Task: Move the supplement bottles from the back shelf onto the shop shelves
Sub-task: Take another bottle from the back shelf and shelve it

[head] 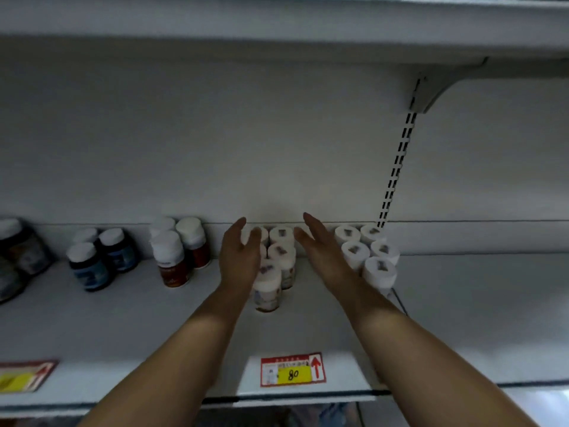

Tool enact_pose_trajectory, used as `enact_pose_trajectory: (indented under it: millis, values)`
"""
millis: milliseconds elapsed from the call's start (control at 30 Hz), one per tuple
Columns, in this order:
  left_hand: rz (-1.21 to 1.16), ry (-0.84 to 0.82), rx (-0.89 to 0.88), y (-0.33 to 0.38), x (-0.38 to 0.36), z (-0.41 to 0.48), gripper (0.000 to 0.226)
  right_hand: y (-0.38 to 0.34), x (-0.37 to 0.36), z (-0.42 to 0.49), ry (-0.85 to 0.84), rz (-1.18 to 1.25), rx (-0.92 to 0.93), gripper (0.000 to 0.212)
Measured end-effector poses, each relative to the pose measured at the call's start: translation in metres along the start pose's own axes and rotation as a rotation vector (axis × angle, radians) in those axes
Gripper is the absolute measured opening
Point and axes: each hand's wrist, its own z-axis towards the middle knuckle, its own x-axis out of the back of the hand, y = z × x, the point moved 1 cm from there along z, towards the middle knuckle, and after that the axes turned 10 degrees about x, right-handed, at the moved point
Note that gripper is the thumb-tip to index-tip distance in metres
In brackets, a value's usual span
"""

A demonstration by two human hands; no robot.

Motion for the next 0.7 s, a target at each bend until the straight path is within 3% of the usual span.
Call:
enact_pose_trajectory:
  millis: [200, 400, 467, 700]
  values:
    - [0.035, -0.192, 0.155, -0.024, 0.022, 0.020, 0.059, 0.016, -0.047, 0.002, 0.204, -0.011, -0.170, 0.058]
    - [-0.109, -0.295, 0.192, -0.026, 0.017, 0.023, 0.042, 0.022, -0.063, 0.007, 0.243, 0.007, -0.233, 0.065]
    - [-0.119, -0.295, 0.175, -0.030, 0.013, 0.024, 0.034, 0.025, -0.063, 0.009, 0.240, 0.001, -0.236, 0.065]
    - [-0.165, -0.219, 0.195, -0.030, 0.003, 0.017, 0.045, 0.029, -0.057, 0.011, 0.215, -0.061, -0.231, 0.064]
